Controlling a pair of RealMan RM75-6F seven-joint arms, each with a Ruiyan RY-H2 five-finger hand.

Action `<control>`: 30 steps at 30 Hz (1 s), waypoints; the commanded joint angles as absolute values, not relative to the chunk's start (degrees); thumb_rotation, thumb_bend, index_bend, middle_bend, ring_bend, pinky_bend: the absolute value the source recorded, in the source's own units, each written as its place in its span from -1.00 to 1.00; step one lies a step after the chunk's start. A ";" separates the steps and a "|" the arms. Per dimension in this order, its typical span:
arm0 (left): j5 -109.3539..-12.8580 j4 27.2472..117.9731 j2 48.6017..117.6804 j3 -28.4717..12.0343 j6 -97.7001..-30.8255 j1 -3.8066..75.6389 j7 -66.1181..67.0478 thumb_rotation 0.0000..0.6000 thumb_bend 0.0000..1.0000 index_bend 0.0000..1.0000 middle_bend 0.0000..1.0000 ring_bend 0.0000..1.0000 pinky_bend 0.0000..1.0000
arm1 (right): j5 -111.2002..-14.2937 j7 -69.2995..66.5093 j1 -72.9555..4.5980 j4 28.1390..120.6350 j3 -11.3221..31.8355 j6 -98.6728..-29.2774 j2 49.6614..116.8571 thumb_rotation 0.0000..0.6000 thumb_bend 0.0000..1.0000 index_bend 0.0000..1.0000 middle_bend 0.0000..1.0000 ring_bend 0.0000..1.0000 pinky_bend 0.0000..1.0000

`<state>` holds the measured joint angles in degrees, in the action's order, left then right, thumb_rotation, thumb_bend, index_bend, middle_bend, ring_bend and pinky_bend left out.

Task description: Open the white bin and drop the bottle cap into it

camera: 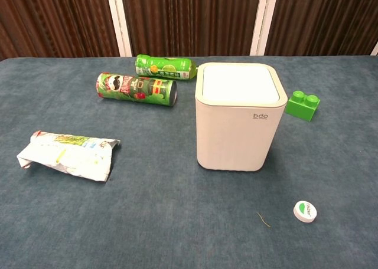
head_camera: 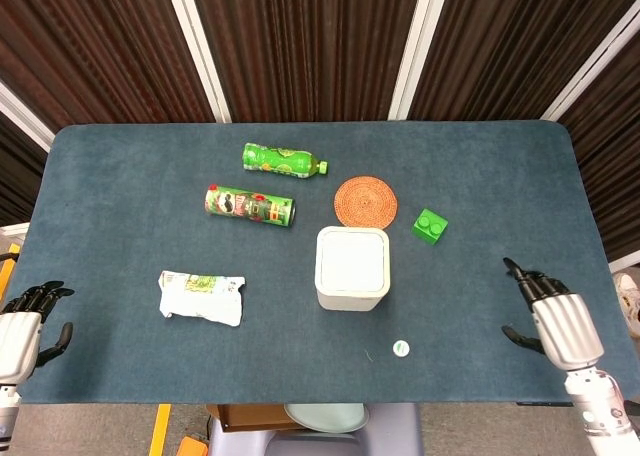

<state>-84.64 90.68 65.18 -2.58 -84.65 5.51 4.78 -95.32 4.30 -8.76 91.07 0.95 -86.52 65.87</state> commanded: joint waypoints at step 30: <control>-85.46 90.96 64.50 -2.31 -85.09 5.24 3.01 1.00 -0.11 -0.42 -0.59 -0.58 -0.31 | -82.42 15.95 -31.62 112.42 4.92 -49.80 56.38 1.00 0.18 -0.54 0.63 0.55 0.86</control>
